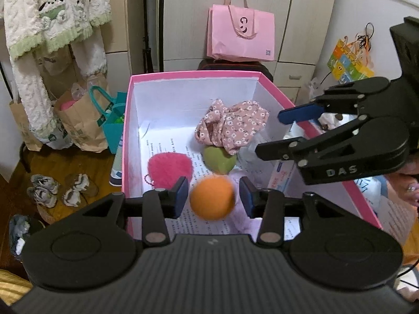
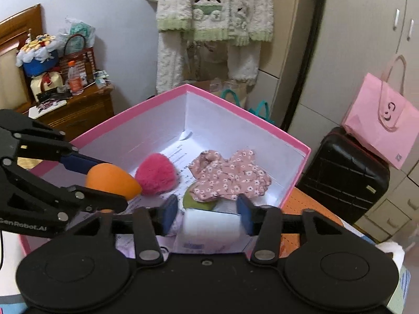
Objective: Organize soft objects
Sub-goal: 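Lower both grippers into the pink box and open them, then lift both open grippers out and move toward the blue tissue pack, then lower the left gripper onto the white tissue pack with blue print and close, then lift the tissue pack in the left gripper and carry it over the pink box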
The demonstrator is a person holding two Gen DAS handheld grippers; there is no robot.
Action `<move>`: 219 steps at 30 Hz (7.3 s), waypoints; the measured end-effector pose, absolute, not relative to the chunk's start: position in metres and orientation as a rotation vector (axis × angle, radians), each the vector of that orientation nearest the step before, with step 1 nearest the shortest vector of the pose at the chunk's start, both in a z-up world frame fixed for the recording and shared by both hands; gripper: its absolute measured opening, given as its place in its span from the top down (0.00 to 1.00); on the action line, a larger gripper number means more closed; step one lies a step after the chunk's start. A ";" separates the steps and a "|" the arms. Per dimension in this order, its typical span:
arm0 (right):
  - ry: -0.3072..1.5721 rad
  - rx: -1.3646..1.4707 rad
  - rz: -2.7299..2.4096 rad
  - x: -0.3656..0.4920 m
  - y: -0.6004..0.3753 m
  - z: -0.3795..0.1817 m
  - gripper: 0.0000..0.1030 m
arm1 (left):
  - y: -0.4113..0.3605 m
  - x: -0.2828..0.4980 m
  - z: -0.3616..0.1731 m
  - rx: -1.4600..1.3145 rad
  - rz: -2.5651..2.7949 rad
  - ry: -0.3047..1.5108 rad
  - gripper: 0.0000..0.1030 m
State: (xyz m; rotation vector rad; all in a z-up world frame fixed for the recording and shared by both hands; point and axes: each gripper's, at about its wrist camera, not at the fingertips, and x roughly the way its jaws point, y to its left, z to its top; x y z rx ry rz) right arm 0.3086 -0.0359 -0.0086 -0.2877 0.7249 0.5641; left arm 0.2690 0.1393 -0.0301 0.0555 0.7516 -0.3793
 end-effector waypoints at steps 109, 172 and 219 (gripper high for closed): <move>0.667 -0.152 0.487 0.202 -0.239 -0.123 0.10 | -0.085 0.222 -0.112 -0.189 -0.517 0.796 0.40; 0.631 0.064 0.595 0.096 -0.206 -0.023 0.33 | -0.016 0.095 -0.003 -0.161 -0.511 0.684 0.56; 0.712 -0.067 0.855 0.259 -0.044 -0.028 0.34 | 0.122 0.218 -0.015 -0.179 -0.236 0.695 0.71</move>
